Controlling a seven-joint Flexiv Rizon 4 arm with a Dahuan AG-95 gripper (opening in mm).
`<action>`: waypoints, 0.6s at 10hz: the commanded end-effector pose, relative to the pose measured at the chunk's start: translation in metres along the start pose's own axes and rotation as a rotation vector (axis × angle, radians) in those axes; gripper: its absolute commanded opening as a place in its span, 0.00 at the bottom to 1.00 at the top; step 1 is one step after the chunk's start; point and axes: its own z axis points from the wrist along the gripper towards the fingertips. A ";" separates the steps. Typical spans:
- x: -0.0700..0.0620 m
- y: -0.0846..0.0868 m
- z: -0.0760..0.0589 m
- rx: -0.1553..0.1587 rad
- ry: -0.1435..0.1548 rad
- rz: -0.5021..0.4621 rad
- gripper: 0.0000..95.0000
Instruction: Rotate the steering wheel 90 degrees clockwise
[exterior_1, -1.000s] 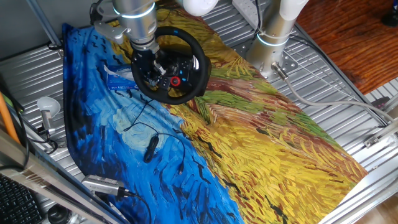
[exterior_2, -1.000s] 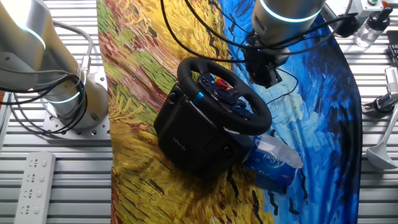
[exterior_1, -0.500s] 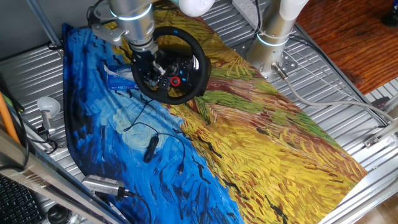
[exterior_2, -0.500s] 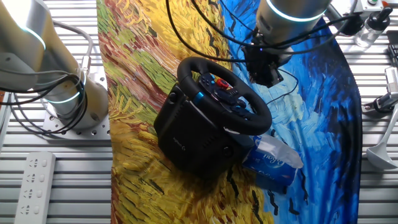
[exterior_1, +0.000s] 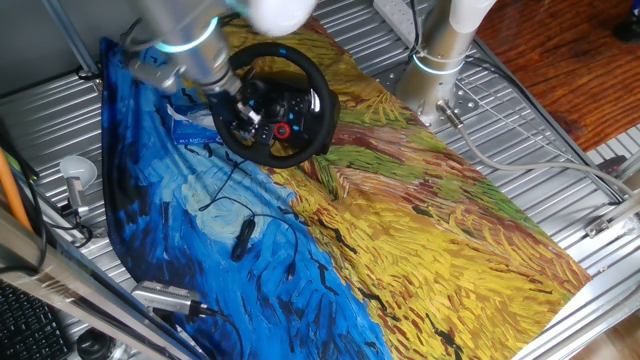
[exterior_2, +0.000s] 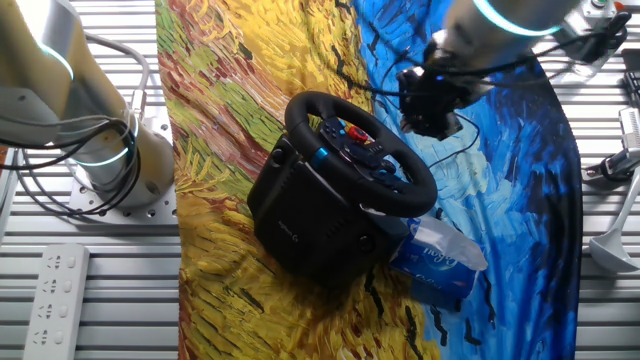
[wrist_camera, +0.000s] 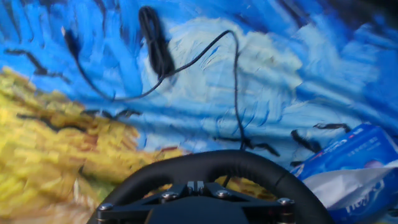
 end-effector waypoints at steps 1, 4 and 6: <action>0.000 0.000 0.000 -0.058 0.148 -0.028 0.00; 0.000 0.000 0.001 -0.070 0.161 -0.012 0.00; -0.001 0.000 0.001 -0.074 0.160 -0.016 0.00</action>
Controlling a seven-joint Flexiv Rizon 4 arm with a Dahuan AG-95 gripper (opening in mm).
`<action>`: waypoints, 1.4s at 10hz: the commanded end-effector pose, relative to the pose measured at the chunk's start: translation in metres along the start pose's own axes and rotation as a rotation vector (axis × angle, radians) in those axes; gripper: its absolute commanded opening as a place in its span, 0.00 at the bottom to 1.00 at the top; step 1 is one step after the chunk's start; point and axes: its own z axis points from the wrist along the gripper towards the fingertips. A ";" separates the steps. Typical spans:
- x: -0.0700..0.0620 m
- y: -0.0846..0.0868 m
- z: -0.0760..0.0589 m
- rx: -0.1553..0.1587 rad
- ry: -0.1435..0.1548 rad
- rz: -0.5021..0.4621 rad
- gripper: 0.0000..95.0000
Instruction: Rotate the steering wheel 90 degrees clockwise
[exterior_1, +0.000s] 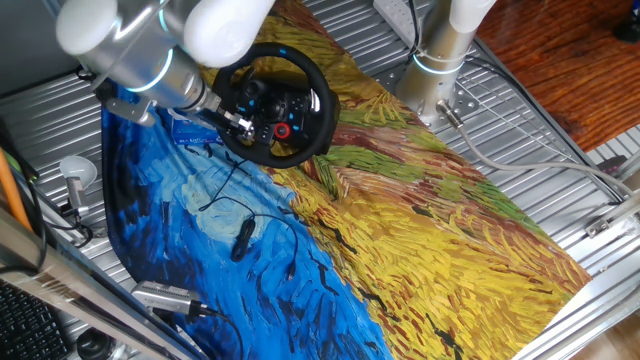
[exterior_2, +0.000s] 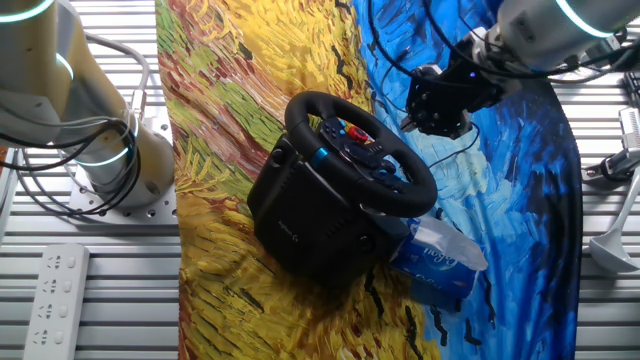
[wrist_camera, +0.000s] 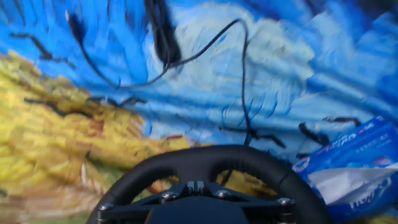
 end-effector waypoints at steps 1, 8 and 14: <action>0.001 0.000 0.001 0.003 -0.014 -0.003 0.00; 0.001 0.000 0.001 -0.001 -0.021 -0.003 0.00; -0.001 -0.002 0.004 -0.003 -0.024 -0.006 0.00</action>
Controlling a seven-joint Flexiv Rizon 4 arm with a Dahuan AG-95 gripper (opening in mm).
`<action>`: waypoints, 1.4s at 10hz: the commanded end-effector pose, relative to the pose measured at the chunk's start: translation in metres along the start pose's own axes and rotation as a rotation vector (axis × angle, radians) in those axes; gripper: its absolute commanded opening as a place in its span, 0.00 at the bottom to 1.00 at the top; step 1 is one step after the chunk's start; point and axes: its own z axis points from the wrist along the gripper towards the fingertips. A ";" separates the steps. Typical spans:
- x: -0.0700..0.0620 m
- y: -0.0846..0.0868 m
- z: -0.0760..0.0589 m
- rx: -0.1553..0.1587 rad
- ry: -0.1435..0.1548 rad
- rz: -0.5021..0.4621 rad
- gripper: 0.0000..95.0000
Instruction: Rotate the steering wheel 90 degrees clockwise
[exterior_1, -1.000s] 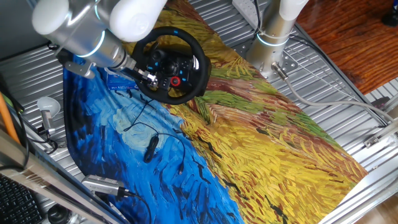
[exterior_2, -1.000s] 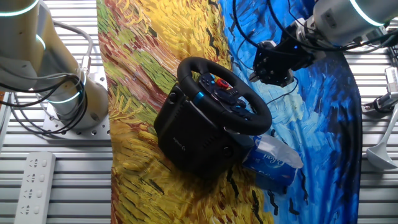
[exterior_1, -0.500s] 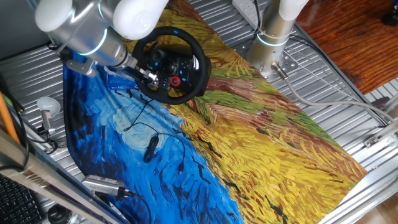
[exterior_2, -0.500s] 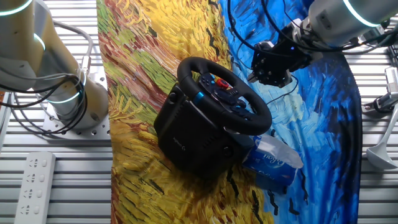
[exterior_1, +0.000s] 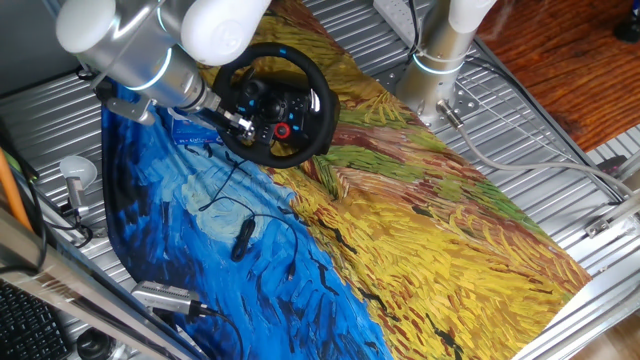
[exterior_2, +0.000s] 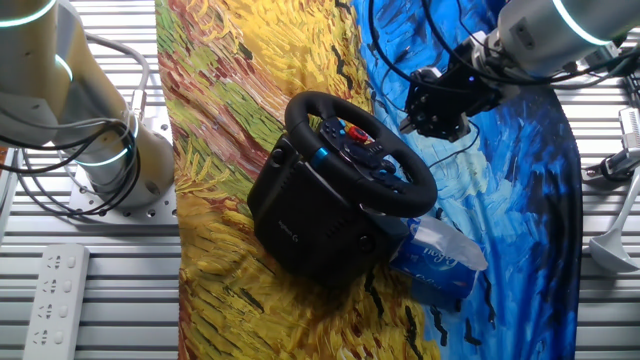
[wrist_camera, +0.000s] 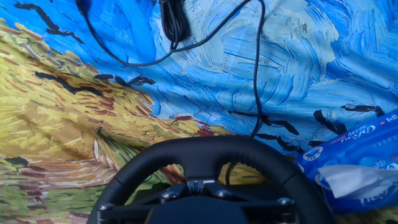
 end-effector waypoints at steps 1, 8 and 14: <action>-0.001 0.000 0.000 0.001 0.004 0.001 0.00; -0.001 0.000 0.000 0.001 0.005 -0.009 0.00; -0.001 0.000 0.000 -0.001 0.007 -0.004 0.00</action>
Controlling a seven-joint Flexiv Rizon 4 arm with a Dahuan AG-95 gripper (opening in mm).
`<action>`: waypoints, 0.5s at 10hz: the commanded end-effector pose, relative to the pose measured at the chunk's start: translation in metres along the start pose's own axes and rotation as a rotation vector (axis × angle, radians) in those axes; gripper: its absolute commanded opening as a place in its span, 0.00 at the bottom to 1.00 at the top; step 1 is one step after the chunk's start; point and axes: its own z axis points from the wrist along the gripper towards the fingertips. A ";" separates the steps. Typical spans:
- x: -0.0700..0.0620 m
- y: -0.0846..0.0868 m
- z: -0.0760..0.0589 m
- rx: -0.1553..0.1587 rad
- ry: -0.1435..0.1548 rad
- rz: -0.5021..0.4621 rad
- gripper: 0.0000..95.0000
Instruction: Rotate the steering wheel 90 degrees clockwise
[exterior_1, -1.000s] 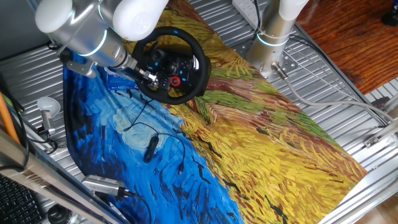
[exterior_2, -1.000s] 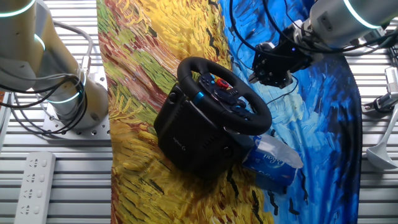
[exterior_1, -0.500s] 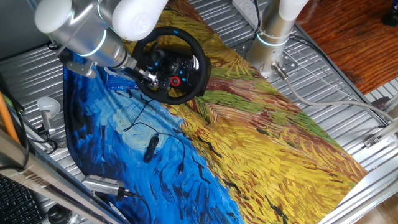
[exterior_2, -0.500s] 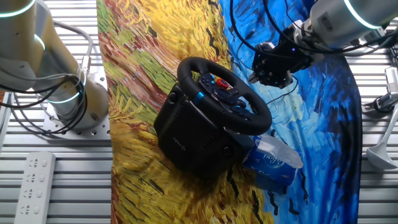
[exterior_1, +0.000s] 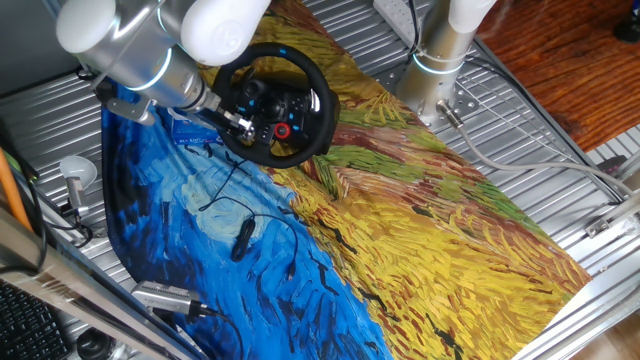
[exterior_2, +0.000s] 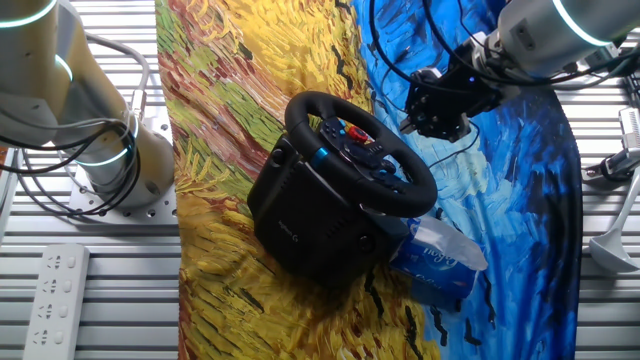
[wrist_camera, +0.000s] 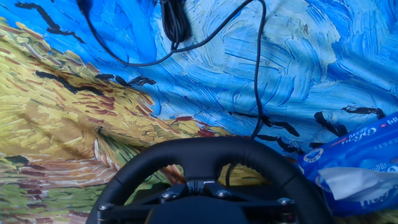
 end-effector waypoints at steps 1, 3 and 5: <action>0.000 0.000 0.000 -0.004 0.007 0.008 0.00; 0.000 0.000 0.000 -0.004 0.057 0.010 0.00; 0.000 0.000 0.000 -0.028 0.096 -0.008 0.00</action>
